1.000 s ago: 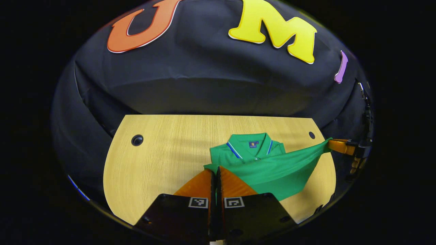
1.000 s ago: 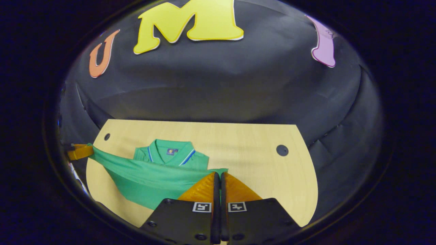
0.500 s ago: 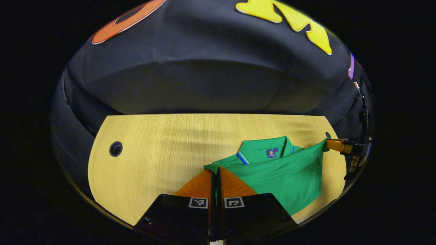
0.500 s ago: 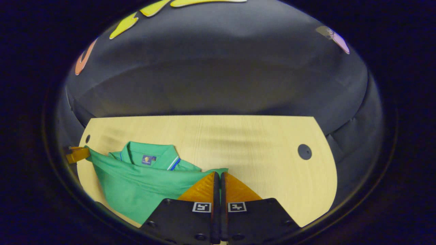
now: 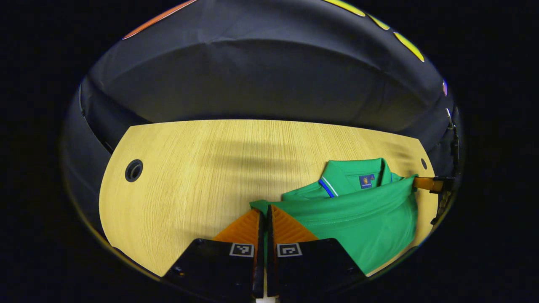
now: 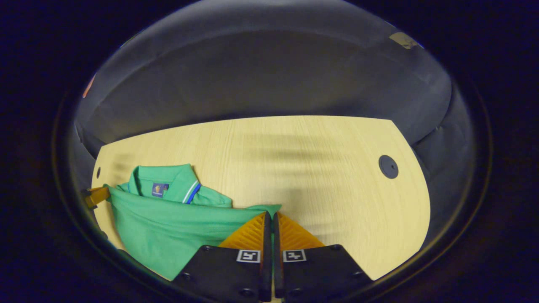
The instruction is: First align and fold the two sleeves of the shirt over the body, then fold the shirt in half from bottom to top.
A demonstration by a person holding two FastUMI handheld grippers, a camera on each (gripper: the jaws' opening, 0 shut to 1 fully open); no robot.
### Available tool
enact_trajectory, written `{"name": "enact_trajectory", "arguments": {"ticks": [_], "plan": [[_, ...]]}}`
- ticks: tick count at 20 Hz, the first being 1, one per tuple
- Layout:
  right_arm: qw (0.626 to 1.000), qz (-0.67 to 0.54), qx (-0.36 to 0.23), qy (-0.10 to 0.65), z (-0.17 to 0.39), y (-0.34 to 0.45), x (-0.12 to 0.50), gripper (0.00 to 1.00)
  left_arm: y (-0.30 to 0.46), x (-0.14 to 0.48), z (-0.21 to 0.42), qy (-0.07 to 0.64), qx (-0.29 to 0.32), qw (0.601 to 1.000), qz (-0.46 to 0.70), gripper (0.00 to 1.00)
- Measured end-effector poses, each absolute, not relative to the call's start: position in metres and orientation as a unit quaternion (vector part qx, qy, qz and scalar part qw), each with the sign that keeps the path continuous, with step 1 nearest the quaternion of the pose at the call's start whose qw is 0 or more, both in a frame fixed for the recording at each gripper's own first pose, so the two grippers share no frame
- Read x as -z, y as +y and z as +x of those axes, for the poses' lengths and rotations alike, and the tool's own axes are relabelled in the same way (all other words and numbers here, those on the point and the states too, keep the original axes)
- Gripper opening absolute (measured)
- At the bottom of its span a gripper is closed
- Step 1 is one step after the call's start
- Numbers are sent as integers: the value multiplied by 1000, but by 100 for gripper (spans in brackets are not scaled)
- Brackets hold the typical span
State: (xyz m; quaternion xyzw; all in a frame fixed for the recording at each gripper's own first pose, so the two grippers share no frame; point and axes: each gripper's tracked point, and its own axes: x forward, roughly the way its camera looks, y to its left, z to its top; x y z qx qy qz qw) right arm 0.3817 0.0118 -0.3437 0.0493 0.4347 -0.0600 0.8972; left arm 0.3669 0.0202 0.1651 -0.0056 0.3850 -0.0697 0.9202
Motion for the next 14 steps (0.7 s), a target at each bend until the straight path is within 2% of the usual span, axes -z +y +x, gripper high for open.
{"name": "enact_trajectory", "arguments": {"ticks": [2,3,6,7,9,10,14], "plan": [[896,41,62,437,379,14,340,10,23,-161,358,404,64,912,8,10],[897,43,63,435,375,16,334,19,24,-162,355,407,60,911,7,17],[909,53,56,410,362,17,298,64,28,-191,342,390,44,920,-13,88],[915,51,56,396,357,16,281,78,26,-204,335,380,44,924,-24,90],[925,43,47,374,340,18,247,82,26,-238,319,353,36,934,-32,92],[930,39,44,362,330,18,229,92,28,-256,308,338,32,940,-27,93],[954,24,48,294,283,9,149,95,31,-339,264,267,12,964,-9,96]]}}
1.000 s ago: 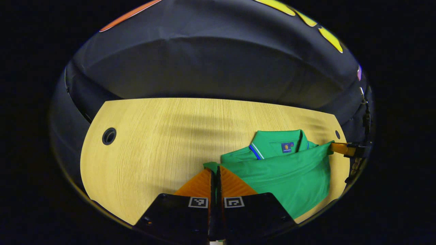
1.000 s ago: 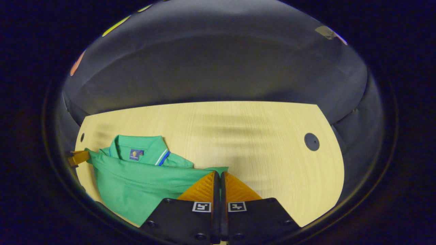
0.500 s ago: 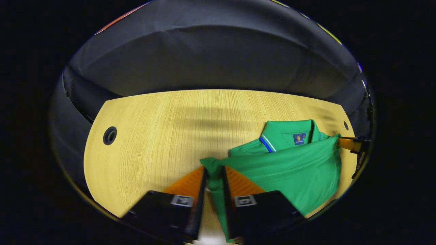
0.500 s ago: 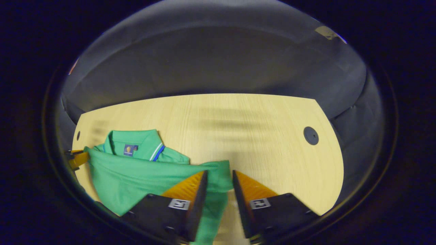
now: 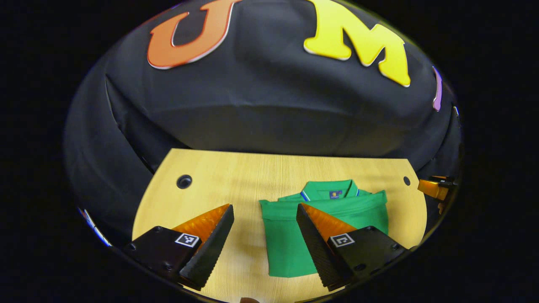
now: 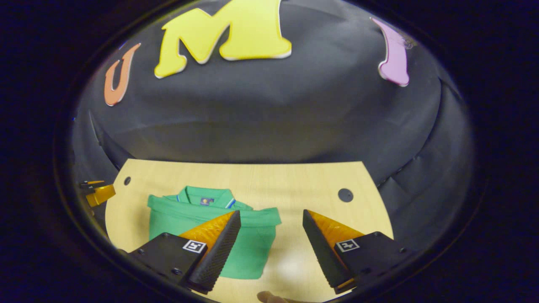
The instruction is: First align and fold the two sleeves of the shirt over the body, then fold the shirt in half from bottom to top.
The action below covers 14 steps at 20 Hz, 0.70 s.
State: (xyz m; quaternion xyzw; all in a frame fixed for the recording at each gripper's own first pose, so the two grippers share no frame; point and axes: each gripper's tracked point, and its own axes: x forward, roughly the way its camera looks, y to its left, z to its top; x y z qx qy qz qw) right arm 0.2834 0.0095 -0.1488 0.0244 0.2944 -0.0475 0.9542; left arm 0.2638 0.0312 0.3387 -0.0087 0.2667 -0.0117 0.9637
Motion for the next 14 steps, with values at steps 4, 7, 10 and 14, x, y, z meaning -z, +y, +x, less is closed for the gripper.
{"name": "enact_trajectory", "arguments": {"ticks": [4,7,10,14], "plan": [[977,5,49,209,217,1,65,93,19,-411,202,192,15,981,-14,97],[986,0,55,158,156,-3,22,95,14,-447,150,149,15,988,-33,96],[989,17,62,130,103,-6,5,93,7,-466,101,102,12,994,-42,96],[994,-9,62,86,52,-5,8,93,-4,-454,43,91,11,994,-53,96]]}}
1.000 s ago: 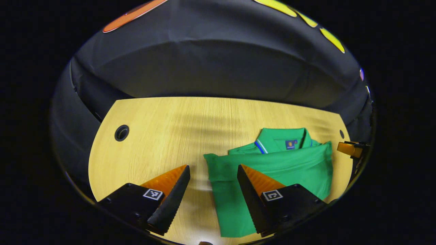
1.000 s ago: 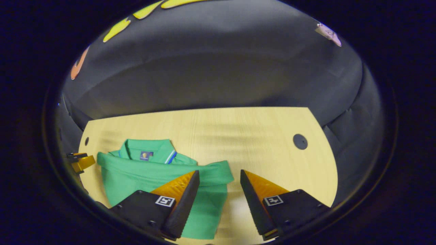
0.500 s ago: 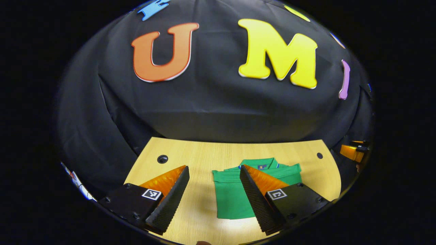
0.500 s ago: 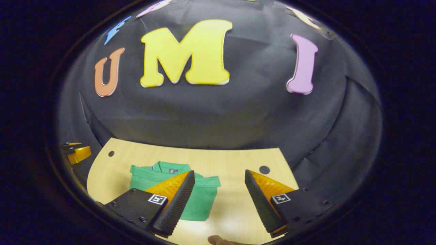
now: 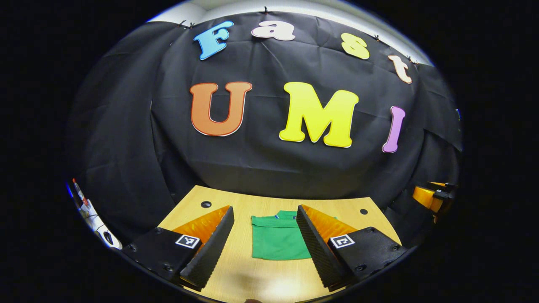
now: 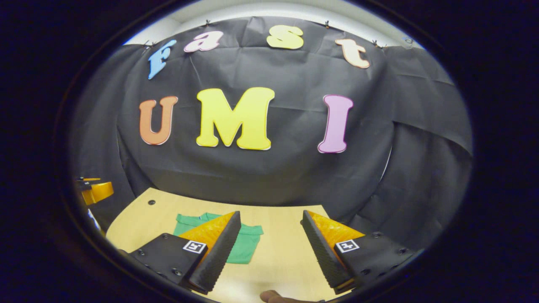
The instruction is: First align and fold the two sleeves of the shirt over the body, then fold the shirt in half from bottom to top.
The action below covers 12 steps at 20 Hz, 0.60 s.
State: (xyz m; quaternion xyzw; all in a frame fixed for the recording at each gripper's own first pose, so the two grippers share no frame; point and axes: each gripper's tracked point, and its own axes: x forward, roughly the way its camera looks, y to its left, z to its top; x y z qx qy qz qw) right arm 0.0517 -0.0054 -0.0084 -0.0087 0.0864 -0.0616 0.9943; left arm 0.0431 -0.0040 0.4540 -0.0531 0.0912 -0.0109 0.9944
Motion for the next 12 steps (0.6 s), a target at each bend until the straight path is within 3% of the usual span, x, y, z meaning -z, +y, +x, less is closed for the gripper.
{"name": "enact_trajectory", "arguments": {"ticks": [4,12], "plan": [[996,-19,36,85,6,5,28,93,-20,-425,11,99,14,993,-61,97],[993,-13,17,116,-9,18,58,95,-28,-424,-1,80,19,996,-40,97]]}}
